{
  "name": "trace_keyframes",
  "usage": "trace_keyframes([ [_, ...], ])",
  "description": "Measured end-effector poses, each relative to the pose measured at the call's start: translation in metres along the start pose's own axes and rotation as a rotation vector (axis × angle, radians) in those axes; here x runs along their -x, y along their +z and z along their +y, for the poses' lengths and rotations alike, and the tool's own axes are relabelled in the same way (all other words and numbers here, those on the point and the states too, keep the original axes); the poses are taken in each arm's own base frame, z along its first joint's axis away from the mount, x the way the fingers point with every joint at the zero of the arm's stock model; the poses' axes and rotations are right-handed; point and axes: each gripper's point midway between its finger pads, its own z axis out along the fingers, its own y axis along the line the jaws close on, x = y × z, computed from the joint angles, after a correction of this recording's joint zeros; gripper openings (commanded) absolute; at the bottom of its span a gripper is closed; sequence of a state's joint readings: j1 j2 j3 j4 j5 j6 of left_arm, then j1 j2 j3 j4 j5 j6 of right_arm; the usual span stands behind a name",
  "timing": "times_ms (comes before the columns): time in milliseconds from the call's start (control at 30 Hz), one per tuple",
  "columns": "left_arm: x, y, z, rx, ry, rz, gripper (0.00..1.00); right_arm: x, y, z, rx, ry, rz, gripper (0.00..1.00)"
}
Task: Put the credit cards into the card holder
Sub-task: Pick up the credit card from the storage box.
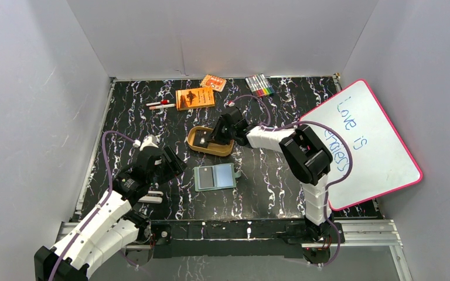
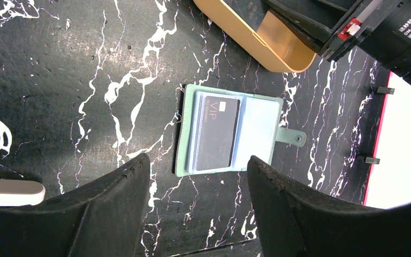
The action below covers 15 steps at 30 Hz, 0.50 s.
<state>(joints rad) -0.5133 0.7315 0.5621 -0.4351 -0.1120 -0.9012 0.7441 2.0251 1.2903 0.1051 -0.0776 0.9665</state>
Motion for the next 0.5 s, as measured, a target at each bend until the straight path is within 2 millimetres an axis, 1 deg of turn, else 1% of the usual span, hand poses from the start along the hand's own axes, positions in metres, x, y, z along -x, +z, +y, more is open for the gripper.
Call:
trace_keyframes([
  [300, 0.000, 0.000, 0.000, 0.001, 0.000, 0.000, 0.64, 0.006, -0.017, 0.006, 0.028, 0.007, -0.021, 0.06],
  [400, 0.000, 0.000, 0.000, 0.001, 0.000, 0.000, 0.64, 0.007, -0.021, 0.009, 0.043, 0.008, -0.022, 0.03],
  [433, 0.000, 0.000, 0.000, 0.001, 0.000, 0.000, 0.64, 0.007, -0.022, 0.010, 0.048, 0.008, -0.023, 0.01],
  [500, 0.000, 0.000, 0.000, 0.001, 0.000, 0.000, 0.64, 0.008, -0.025, 0.014, 0.060, 0.010, -0.022, 0.00],
])
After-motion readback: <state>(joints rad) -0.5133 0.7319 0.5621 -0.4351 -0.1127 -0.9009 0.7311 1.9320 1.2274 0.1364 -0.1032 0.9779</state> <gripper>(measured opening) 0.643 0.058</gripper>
